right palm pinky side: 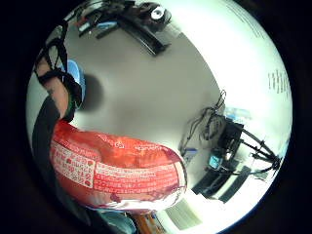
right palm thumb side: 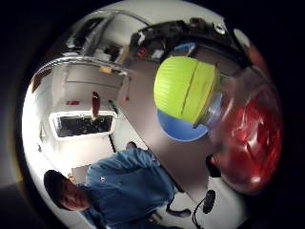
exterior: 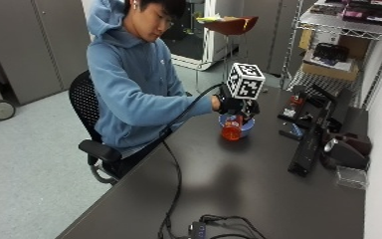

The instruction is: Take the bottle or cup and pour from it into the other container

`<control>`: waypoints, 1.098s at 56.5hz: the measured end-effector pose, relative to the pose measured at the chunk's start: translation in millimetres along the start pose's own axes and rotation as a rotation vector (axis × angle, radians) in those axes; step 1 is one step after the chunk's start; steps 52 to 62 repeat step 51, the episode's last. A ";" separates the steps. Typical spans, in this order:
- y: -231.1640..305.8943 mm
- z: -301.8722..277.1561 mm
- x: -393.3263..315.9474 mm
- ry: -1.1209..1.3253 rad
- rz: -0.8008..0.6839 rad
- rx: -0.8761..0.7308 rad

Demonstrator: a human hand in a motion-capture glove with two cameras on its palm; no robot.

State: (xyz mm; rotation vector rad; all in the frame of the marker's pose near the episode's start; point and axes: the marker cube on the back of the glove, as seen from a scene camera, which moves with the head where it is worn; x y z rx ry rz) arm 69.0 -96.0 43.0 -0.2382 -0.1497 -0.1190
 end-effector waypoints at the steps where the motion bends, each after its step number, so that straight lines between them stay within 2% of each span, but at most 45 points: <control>1: -1.6 0.6 -2.6 0.028 0.004 -0.021; 11: -11.6 5.2 -18.7 0.319 0.059 -0.151; 25: -26.9 15.2 -53.1 0.608 0.058 -0.278; 35: -37.7 19.9 -66.8 0.669 0.043 -0.307; 62: -40.5 21.6 -73.4 0.647 0.042 -0.291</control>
